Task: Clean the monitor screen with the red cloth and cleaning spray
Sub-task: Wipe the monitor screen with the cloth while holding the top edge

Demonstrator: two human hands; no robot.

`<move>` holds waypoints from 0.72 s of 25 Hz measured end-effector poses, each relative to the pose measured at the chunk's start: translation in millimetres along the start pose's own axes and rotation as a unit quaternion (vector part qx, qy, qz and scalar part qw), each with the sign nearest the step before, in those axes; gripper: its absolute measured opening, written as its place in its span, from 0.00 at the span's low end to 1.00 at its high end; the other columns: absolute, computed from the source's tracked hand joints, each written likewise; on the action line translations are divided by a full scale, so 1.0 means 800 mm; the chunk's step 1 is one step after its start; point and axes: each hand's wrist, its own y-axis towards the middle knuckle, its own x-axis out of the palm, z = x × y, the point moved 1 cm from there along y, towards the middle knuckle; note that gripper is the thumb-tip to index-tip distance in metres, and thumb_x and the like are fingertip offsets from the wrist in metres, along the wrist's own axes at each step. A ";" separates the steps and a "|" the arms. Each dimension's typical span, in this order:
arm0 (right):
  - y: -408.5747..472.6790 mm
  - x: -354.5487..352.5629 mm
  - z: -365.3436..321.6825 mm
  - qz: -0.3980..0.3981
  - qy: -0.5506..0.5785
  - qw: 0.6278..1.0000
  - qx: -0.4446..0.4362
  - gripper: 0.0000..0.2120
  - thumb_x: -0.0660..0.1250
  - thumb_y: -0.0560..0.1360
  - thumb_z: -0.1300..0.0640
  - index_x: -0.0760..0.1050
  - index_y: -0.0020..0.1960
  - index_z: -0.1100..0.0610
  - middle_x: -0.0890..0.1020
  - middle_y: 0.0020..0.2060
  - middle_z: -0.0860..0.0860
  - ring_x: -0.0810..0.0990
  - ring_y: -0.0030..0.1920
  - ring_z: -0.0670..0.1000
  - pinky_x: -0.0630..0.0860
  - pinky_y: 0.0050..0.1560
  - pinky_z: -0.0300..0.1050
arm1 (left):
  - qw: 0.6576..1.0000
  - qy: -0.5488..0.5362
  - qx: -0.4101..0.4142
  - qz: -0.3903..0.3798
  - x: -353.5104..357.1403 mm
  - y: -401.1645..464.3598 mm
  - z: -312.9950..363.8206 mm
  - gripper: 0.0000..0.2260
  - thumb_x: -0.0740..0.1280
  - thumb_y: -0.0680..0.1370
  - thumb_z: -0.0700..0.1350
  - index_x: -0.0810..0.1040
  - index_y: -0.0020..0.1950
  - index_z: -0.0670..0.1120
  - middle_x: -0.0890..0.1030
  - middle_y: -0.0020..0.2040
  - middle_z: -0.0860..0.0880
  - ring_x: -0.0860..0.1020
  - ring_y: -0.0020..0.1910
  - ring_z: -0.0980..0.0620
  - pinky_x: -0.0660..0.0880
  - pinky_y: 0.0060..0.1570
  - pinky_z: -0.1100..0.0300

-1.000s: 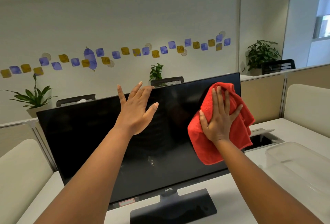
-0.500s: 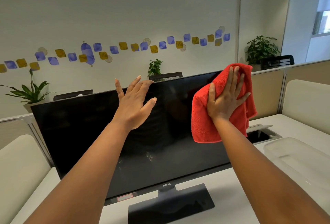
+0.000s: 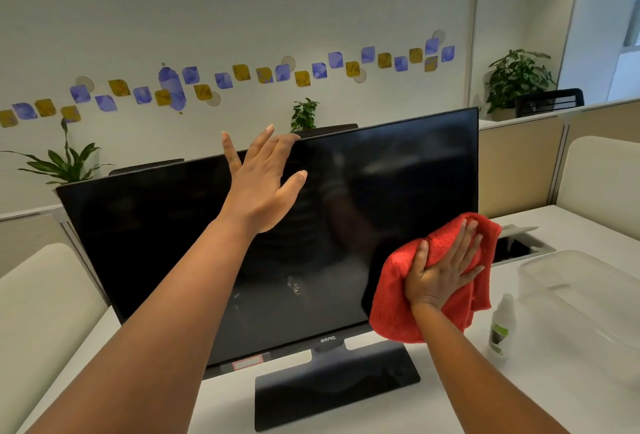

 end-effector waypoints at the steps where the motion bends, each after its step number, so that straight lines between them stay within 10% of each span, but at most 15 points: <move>1: 0.002 0.002 -0.005 0.005 0.009 1.000 0.013 0.32 0.45 0.74 0.37 0.46 0.73 0.51 0.55 0.75 0.54 0.49 0.75 0.55 0.46 0.70 0.70 | 1.000 0.000 -0.001 0.001 0.000 0.000 -0.001 0.27 0.49 0.73 0.55 0.60 0.71 0.49 0.63 0.73 0.50 0.48 0.75 0.54 0.23 0.64 0.46; 14: -0.036 0.028 -0.131 -0.062 -0.055 0.923 -0.377 0.32 0.53 0.73 0.41 0.53 0.74 0.54 0.58 0.73 0.51 0.47 0.75 0.52 0.39 0.69 0.66 | 0.999 0.024 0.026 -0.012 -0.004 -0.004 -0.008 0.28 0.50 0.73 0.55 0.56 0.73 0.49 0.61 0.74 0.49 0.50 0.75 0.54 0.25 0.65 0.47; 18: -0.039 0.018 -0.102 -0.076 -0.065 0.920 -0.378 0.28 0.53 0.74 0.44 0.55 0.72 0.52 0.58 0.71 0.54 0.46 0.75 0.52 0.45 0.64 0.75 | 0.992 0.112 -0.017 0.050 -0.022 -0.035 -0.048 0.28 0.49 0.75 0.55 0.54 0.74 0.47 0.59 0.75 0.47 0.52 0.75 0.51 0.32 0.69 0.47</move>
